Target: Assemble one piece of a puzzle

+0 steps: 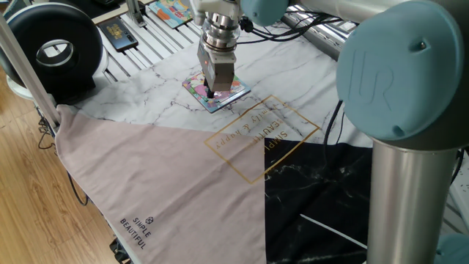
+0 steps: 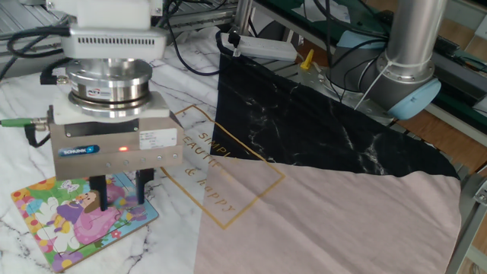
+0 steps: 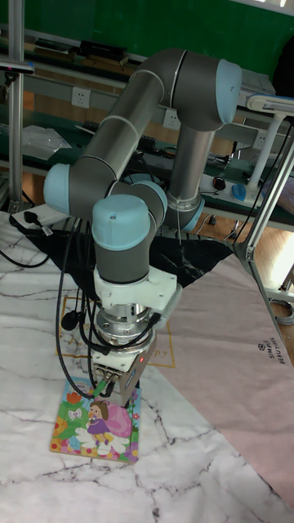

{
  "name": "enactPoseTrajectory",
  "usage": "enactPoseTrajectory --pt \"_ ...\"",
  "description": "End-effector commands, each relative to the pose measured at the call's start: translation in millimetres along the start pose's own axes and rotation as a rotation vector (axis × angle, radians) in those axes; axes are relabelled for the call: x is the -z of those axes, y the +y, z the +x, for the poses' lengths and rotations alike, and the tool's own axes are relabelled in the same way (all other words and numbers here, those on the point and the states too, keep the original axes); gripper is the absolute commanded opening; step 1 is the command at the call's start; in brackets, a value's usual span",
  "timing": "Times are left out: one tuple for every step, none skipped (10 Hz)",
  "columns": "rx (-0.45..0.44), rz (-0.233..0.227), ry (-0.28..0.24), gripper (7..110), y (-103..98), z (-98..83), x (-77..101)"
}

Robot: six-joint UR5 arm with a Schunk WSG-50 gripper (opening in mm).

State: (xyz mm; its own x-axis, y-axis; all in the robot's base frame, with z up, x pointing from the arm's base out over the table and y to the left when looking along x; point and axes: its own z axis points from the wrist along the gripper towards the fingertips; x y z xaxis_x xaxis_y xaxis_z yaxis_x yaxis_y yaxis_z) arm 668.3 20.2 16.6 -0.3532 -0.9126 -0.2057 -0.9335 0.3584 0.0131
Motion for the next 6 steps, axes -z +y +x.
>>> enactPoseTrajectory --pt "0.033 0.007 0.072 7 -2.3 18.6 -3.1" --pt "0.032 0.012 0.078 7 -4.7 20.3 -8.4" --pt "0.029 0.017 0.094 7 -6.4 24.5 -10.7" --pt "0.024 0.009 0.094 7 -3.9 24.0 -9.4" --pt "0.024 0.008 0.099 7 -2.8 25.1 -5.5" --pt "0.020 0.013 0.112 7 -3.5 28.2 -2.4"
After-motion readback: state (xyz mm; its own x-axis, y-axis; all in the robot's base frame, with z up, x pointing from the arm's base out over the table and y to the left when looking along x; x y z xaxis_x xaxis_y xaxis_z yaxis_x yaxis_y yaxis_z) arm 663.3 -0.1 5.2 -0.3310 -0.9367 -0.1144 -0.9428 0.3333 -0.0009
